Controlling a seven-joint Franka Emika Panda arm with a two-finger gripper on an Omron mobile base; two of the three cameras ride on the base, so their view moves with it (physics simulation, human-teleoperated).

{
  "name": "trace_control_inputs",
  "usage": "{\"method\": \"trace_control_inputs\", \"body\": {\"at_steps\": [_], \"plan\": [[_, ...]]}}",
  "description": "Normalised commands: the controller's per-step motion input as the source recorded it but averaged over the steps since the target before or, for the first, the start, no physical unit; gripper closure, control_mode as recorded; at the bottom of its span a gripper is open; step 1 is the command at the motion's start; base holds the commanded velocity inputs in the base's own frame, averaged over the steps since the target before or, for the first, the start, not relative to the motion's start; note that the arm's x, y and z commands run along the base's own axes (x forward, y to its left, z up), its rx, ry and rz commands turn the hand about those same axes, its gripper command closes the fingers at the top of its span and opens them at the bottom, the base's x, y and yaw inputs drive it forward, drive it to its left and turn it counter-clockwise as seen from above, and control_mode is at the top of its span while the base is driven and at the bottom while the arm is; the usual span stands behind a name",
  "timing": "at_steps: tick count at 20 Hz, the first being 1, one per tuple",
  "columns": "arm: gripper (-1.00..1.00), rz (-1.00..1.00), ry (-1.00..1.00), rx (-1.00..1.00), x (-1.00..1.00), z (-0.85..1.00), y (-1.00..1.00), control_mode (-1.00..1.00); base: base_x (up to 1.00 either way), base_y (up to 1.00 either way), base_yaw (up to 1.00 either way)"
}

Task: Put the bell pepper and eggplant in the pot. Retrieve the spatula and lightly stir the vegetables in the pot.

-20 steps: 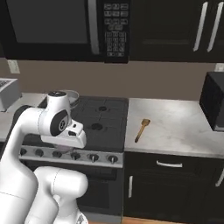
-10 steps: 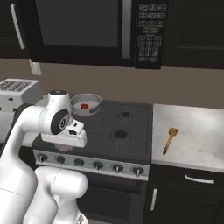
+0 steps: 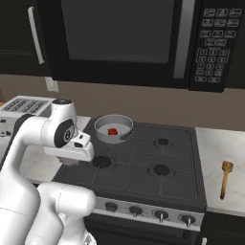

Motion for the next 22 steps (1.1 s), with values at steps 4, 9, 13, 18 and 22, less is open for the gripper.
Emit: {"method": "trace_control_inputs", "body": {"at_steps": [4, 9, 13, 18, 22], "plan": [[1.00, 0.00, 0.00, 0.00, 0.00, 0.00, 0.00, 1.00, 0.88, 0.04, 0.01], [1.00, 0.00, 0.00, 0.00, 0.00, 0.00, 0.00, 1.00, 0.32, -0.05, 0.00], [1.00, 0.00, -0.07, 0.01, 0.04, 0.00, 0.00, -1.00, 0.00, 0.00, 0.00], [1.00, 0.00, -0.22, 0.00, 0.00, 0.00, 0.00, -1.00, 0.00, 0.00, 0.00], [1.00, 0.00, -0.08, 0.00, 0.18, 0.13, -0.06, -1.00, 0.00, 0.00, 0.00]]}}
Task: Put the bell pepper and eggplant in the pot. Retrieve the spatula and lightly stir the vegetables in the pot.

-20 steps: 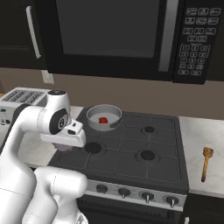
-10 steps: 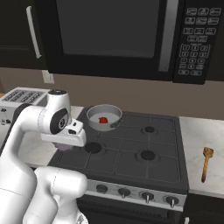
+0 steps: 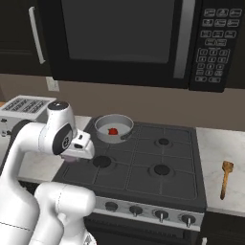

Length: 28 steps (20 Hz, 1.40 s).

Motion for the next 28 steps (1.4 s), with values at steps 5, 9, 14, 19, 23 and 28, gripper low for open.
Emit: {"method": "trace_control_inputs", "body": {"at_steps": [5, 9, 14, 19, 23, 28], "plan": [[1.00, -0.03, 0.00, 0.00, 0.63, 0.27, -0.07, -1.00, 0.00, 0.00, 0.00], [1.00, -0.11, -0.01, 0.01, 0.79, 0.25, -0.02, -1.00, 0.00, 0.00, 0.00], [1.00, -0.15, 0.00, 0.02, 0.71, -0.18, 0.00, -1.00, 0.00, 0.00, 0.00], [1.00, -0.01, -0.02, 0.00, 0.43, -0.57, -0.08, -1.00, 0.00, 0.00, 0.00], [1.00, 0.00, -0.17, 0.00, 0.41, -0.02, -0.22, -1.00, 0.00, 0.00, 0.00], [1.00, 0.00, -0.14, 0.01, 0.49, 0.00, -0.29, -1.00, 0.00, 0.00, 0.00]]}}
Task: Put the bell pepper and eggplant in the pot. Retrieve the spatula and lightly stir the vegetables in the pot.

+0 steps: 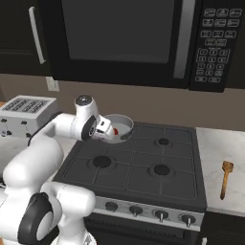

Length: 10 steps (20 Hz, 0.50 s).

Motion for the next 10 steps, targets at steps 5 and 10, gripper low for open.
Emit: {"method": "trace_control_inputs", "body": {"at_steps": [5, 10], "plan": [[1.00, 0.00, -0.08, 0.02, 0.40, -0.09, -0.18, -1.00, 0.00, 0.00, 0.00], [1.00, 0.04, 0.02, 0.00, 0.34, 0.01, -0.14, -1.00, 0.00, 0.00, 0.00]]}}
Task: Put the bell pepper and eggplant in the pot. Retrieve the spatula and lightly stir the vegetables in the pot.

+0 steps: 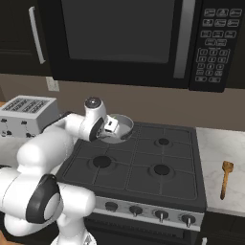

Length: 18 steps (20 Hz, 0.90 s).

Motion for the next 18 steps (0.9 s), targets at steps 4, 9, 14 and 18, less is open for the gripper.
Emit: {"method": "trace_control_inputs", "body": {"at_steps": [4, 9, 14, 18], "plan": [[1.00, 0.04, 0.17, 0.00, 0.39, 0.00, 0.00, -1.00, 0.00, 0.00, 0.00], [1.00, 0.03, 0.24, 0.00, 0.37, 0.00, 0.00, -1.00, 0.00, 0.00, 0.00], [1.00, 0.01, 0.17, 0.00, 0.42, 0.00, 0.00, -1.00, 0.00, 0.00, 0.00], [1.00, 0.00, -0.01, 0.00, 0.16, -0.21, 0.00, -1.00, 0.00, 0.00, 0.00]]}}
